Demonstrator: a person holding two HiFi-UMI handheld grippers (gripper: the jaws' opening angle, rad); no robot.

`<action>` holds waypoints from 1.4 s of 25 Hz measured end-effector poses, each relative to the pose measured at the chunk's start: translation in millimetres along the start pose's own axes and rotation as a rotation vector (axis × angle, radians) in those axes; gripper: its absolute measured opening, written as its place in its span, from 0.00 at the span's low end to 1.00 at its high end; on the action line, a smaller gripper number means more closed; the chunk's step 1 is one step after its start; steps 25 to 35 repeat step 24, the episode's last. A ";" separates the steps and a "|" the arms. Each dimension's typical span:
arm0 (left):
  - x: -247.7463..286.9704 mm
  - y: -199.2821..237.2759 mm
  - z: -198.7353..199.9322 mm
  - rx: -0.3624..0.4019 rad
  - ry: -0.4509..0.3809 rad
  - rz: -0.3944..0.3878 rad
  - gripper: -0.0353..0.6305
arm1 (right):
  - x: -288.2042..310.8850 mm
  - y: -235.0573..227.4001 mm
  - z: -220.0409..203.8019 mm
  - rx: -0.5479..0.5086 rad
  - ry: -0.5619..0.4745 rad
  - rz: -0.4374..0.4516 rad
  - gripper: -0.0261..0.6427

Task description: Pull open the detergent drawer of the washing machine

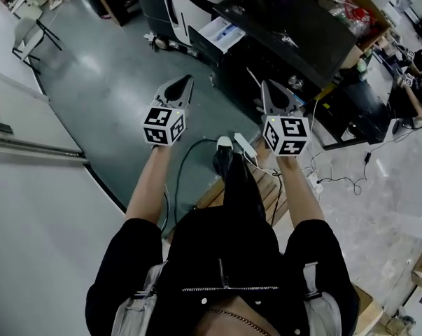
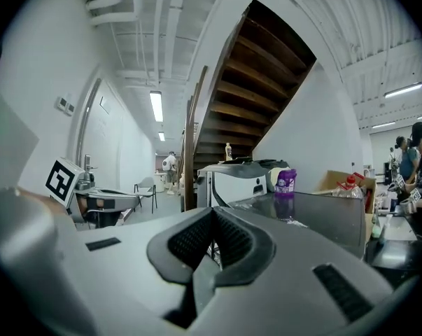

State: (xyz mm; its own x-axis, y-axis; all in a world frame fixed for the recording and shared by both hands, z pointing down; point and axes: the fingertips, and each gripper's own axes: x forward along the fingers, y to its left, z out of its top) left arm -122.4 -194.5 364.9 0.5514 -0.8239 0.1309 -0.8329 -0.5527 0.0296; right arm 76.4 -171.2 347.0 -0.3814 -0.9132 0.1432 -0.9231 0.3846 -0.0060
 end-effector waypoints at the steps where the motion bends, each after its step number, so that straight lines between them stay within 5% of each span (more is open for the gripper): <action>1: -4.7 -1.3 3.2 0.001 -0.006 0.003 0.08 | -3.2 1.4 3.7 -0.004 -0.007 -0.001 0.04; 35: -62.9 -31.5 -6.8 -0.055 -0.006 0.045 0.08 | -63.6 19.5 -2.6 -0.009 -0.013 -0.015 0.04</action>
